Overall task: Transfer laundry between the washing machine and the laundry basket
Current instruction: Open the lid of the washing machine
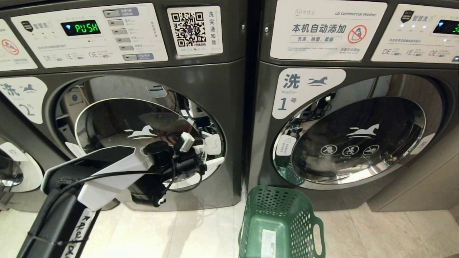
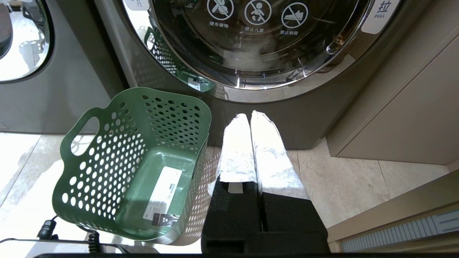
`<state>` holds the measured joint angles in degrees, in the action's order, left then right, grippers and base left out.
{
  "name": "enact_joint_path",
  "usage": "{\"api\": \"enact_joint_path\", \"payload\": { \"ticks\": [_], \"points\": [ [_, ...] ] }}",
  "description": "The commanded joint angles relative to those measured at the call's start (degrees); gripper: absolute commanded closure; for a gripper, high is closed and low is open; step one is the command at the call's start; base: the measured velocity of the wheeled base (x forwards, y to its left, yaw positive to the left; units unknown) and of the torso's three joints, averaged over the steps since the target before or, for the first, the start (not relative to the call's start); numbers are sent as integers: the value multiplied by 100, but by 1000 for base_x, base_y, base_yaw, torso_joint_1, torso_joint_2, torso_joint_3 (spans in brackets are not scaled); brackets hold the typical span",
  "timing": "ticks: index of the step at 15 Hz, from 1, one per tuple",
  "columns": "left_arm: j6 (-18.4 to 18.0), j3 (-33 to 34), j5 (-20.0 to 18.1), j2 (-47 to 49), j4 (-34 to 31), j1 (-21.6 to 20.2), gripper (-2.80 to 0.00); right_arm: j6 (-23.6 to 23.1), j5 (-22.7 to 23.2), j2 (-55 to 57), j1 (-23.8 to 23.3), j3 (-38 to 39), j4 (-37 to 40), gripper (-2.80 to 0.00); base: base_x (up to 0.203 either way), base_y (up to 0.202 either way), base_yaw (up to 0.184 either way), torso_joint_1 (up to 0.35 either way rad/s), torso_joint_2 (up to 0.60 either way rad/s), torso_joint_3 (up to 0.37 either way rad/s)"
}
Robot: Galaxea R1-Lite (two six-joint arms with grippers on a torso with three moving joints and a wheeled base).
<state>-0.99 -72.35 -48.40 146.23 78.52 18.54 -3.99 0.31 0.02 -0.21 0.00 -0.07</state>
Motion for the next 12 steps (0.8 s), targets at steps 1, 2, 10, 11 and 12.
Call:
{"api": "enact_joint_path", "payload": {
  "ticks": [1,2,10,11,12],
  "points": [
    [2,37,-306,29,62,27,-280,-6,4,6,3,0,-1,0,0,0,0,0,0,0],
    [2,69,-350,29,129,27,-280,-6,4,6,3,0,-1,0,0,0,0,0,0,0],
    [2,630,-513,-11,660,27,-280,-6,4,6,3,0,-1,0,0,0,0,0,0,0],
    [2,682,-516,-24,678,27,-280,-5,4,6,3,0,-1,0,0,0,0,0,0,0],
    [2,725,-512,-33,710,25,-280,-2,4,6,3,0,-1,0,0,0,0,0,0,0]
  ]
}}
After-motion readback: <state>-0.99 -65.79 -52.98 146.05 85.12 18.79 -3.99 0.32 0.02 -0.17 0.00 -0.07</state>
